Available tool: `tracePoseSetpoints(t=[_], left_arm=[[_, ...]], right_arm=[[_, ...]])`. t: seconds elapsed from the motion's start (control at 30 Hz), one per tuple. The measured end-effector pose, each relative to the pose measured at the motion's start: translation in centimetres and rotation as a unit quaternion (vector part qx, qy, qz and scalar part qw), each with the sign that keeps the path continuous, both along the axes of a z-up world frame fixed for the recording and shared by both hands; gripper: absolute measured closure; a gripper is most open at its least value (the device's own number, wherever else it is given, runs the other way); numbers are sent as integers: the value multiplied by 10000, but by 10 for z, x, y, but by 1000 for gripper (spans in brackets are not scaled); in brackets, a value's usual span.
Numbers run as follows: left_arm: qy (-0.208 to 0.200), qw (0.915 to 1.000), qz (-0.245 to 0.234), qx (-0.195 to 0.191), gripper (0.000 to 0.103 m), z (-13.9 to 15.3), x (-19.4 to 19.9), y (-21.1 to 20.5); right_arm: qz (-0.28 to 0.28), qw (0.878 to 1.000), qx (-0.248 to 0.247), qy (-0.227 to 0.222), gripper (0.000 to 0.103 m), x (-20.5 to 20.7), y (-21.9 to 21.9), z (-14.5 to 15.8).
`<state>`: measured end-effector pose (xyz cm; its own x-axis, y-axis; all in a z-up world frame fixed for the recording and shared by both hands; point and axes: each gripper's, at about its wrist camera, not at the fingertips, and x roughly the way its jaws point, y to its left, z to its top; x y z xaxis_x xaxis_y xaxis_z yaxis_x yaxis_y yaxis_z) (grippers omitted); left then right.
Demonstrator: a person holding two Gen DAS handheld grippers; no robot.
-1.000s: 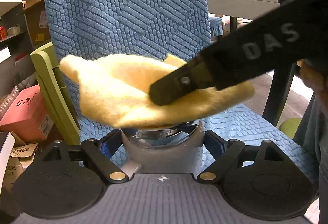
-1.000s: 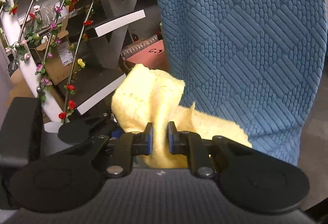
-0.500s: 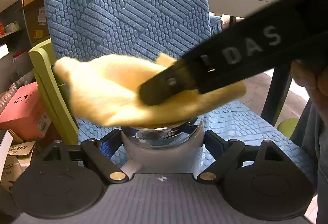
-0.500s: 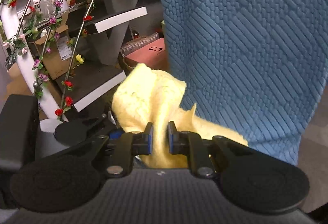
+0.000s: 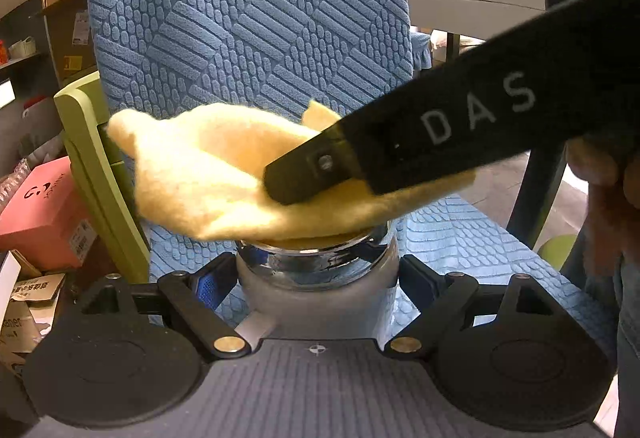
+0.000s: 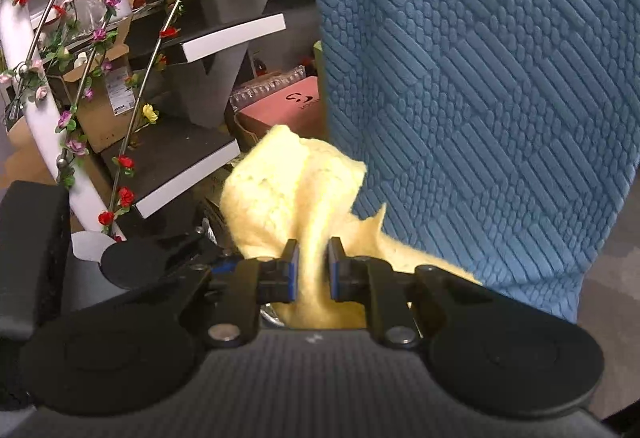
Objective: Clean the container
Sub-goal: 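Lift the cloth over the mug and wipe across the rim and opening with the right gripper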
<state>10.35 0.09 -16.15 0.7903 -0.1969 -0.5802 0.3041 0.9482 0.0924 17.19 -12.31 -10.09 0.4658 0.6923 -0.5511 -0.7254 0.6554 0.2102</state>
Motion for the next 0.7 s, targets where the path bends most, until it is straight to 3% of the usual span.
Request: tracePoseSetpoints(t=[0.17, 0.33, 0.6, 0.7], left_arm=[[2, 10000, 32, -30, 13, 0, 2, 0], [4, 10000, 37, -53, 13, 0, 3, 1], [12, 10000, 62, -62, 13, 0, 3, 1], [10, 9999, 69, -74, 13, 0, 2, 2]], right_arm=[[129, 9997, 12, 193, 87, -7, -8, 3], [-149, 9997, 24, 166, 88, -2, -19, 1], [189, 9990, 217, 346, 87, -3, -17, -1], [77, 9991, 243, 344, 88, -7, -27, -1]])
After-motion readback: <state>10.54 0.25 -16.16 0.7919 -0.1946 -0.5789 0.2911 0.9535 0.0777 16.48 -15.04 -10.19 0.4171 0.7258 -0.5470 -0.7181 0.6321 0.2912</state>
